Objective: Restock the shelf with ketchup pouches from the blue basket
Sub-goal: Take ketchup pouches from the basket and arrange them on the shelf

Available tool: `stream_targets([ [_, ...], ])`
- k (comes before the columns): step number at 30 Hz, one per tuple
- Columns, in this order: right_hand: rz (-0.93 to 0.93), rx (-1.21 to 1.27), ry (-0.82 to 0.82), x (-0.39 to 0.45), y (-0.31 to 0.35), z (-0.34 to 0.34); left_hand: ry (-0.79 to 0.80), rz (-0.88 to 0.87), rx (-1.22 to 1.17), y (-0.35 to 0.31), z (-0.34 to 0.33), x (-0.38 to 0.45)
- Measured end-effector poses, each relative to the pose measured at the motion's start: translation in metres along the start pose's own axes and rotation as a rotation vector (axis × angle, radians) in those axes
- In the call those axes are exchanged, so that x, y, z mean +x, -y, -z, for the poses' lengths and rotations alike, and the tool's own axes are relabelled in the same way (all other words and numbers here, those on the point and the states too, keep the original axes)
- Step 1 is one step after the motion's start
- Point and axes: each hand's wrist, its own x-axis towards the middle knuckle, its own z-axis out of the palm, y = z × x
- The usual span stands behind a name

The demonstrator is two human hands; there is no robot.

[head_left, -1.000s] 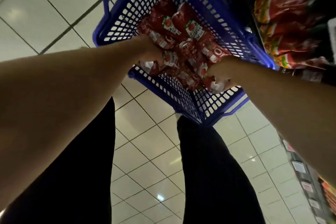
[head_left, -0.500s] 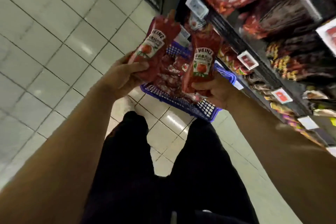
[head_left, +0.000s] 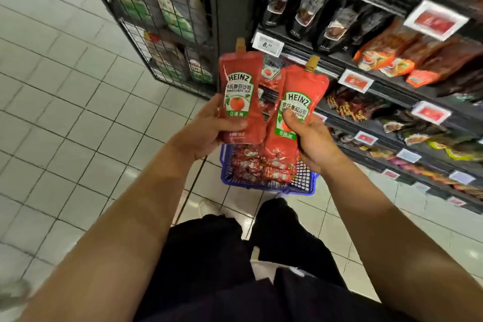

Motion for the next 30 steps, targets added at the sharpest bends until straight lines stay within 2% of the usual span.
stream_targets([
  [9, 0.132, 0.095, -0.078, -0.042, 0.058, 0.042, -0.01, -0.052, 0.069, -0.056, -0.083, 0.016],
  [13, 0.173, 0.097, -0.129, -0.04, 0.087, 0.058, -0.048, -0.095, 0.225, -0.076, -0.119, 0.031],
  [18, 0.243, 0.119, -0.172, -0.035, 0.122, 0.081, -0.078, -0.182, 0.284, -0.099, -0.159, 0.048],
  [26, 0.377, 0.13, -0.164, -0.023, 0.158, 0.112, -0.06, -0.278, 0.554, -0.136, -0.19, 0.084],
  [30, 0.402, 0.18, -0.236, -0.01, 0.172, 0.119, -0.052, -0.288, 0.612, -0.156, -0.192, 0.108],
])
